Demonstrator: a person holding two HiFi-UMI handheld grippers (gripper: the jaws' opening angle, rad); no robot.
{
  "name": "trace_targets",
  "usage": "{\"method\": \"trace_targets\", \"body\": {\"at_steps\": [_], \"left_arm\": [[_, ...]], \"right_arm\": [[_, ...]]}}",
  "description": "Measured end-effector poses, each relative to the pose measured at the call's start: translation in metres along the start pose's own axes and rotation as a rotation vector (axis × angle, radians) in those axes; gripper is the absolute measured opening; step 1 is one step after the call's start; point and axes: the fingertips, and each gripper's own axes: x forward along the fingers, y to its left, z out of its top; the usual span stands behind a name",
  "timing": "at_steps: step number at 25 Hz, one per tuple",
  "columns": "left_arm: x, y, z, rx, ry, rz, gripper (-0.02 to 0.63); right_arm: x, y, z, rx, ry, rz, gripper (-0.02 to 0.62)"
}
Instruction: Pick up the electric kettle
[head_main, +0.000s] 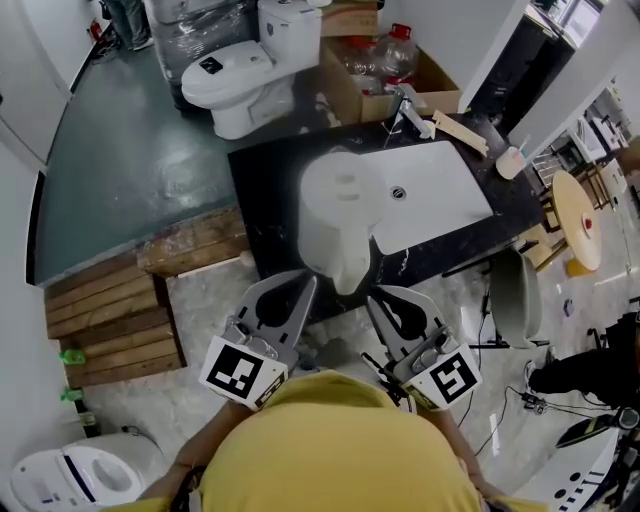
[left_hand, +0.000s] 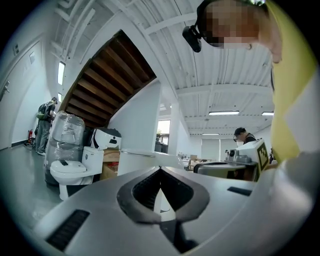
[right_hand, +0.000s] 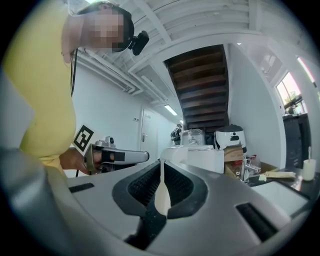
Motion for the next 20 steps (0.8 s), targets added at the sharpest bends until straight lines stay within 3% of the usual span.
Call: {"method": "trace_targets", "body": {"at_steps": [4, 9, 15, 20], "left_arm": [[0.003, 0.005, -0.004, -0.011, -0.001, -0.012, 0.009], [0.006, 0.011, -0.011, -0.013, 0.002, -0.029, 0.009], [0.006, 0.017, -0.011, -0.005, 0.012, -0.016, 0.009], [0.004, 0.021, -0.015, -0.005, 0.021, -0.004, 0.009]], "right_arm": [[-0.001, -0.007, -0.006, -0.005, 0.030, 0.045, 0.026], [0.003, -0.007, -0.022, -0.020, 0.077, 0.149, 0.144], [0.016, -0.006, -0.032, -0.063, 0.131, 0.228, 0.152], [0.023, -0.009, -0.049, -0.043, 0.144, 0.309, 0.218]]}}
